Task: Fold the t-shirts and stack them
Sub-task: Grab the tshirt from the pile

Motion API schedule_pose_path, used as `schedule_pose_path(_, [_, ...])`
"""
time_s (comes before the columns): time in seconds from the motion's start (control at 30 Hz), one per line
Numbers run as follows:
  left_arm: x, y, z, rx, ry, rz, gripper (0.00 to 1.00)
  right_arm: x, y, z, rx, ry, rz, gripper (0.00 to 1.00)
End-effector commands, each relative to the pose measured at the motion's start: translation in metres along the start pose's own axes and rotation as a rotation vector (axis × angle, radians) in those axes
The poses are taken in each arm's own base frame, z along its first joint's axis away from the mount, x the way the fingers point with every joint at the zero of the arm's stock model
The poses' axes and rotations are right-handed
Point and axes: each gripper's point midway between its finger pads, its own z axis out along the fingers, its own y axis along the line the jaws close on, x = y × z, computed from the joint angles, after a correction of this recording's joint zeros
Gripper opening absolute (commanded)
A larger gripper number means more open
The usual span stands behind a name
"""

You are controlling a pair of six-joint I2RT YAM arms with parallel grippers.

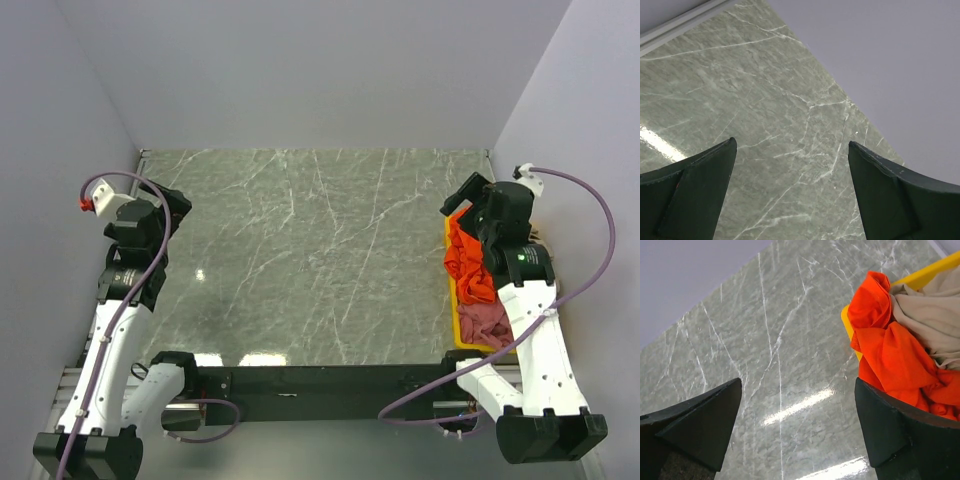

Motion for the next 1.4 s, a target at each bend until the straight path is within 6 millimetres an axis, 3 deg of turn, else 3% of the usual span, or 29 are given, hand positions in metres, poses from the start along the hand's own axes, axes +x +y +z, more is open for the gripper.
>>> schedule_pose_path(0.0, [-0.001, -0.007, 0.003, 0.043, -0.010, 0.026, 0.99, -0.031, 0.015, -0.018, -0.067, -0.079, -0.034, 1.00])
schedule_pose_path(0.1, [0.001, -0.008, 0.005, 0.050, -0.003, 0.032, 0.99, -0.028, 0.014, -0.019, -0.071, -0.072, -0.062, 1.00])
schedule_pose_path(0.23, [0.011, -0.007, 0.010, 0.057, 0.022, 0.041, 0.99, -0.005, 0.002, -0.005, -0.001, 0.051, -0.112, 1.00])
schedule_pose_path(0.37, [0.026, -0.011, 0.016, 0.090, 0.069, 0.063, 0.99, 0.021, -0.032, 0.000, 0.200, 0.211, -0.146, 1.00])
schedule_pose_path(0.53, [0.046, -0.009, 0.025, 0.105, 0.132, 0.092, 0.99, 0.044, -0.078, 0.002, 0.414, 0.233, -0.151, 0.99])
schedule_pose_path(0.77, [0.059, 0.003, 0.036, 0.046, 0.166, 0.123, 0.99, 0.073, -0.111, 0.002, 0.553, 0.266, -0.138, 1.00])
schedule_pose_path(1.03, [0.060, 0.009, 0.039, 0.015, 0.167, 0.145, 0.99, 0.105, -0.127, 0.018, 0.617, 0.341, -0.115, 0.97])
schedule_pose_path(1.2, [0.056, 0.012, 0.037, 0.004, 0.151, 0.142, 0.99, 0.117, -0.137, 0.029, 0.630, 0.357, -0.076, 0.85])
schedule_pose_path(1.37, [0.053, 0.015, 0.036, -0.013, 0.134, 0.144, 0.99, 0.114, -0.145, 0.031, 0.665, 0.332, -0.073, 0.48])
